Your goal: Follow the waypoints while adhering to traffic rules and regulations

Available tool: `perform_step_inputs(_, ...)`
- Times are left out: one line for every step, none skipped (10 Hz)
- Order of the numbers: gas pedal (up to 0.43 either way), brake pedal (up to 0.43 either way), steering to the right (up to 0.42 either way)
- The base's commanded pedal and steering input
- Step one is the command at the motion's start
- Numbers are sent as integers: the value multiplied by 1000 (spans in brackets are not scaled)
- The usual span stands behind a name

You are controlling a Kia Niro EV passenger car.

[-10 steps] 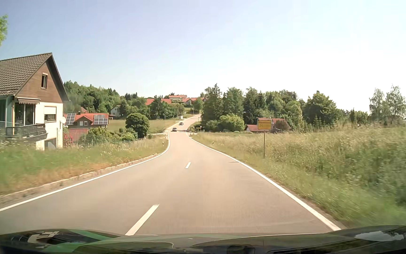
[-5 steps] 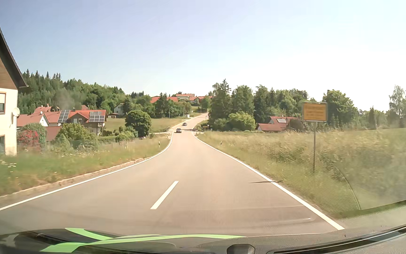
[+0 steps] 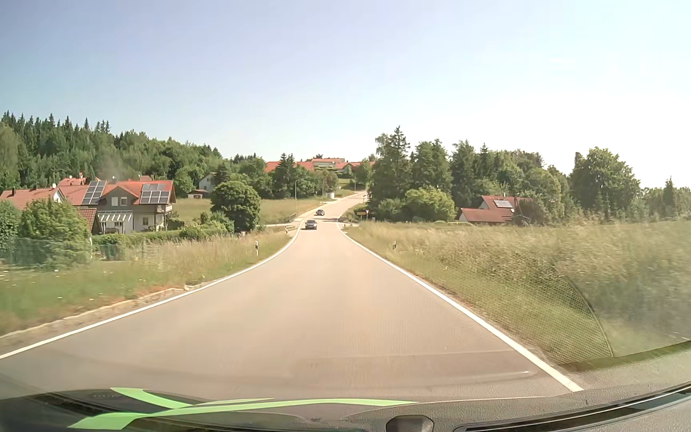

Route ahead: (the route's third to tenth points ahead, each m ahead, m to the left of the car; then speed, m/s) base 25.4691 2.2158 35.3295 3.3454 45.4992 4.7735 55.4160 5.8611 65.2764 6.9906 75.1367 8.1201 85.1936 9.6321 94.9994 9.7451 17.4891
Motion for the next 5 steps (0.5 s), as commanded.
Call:
perform_step_inputs(0, 0, -18)
perform_step_inputs(47, 0, -16)
perform_step_inputs(79, 0, -13)
perform_step_inputs(98, 0, -12)
perform_step_inputs(110, 0, -12)
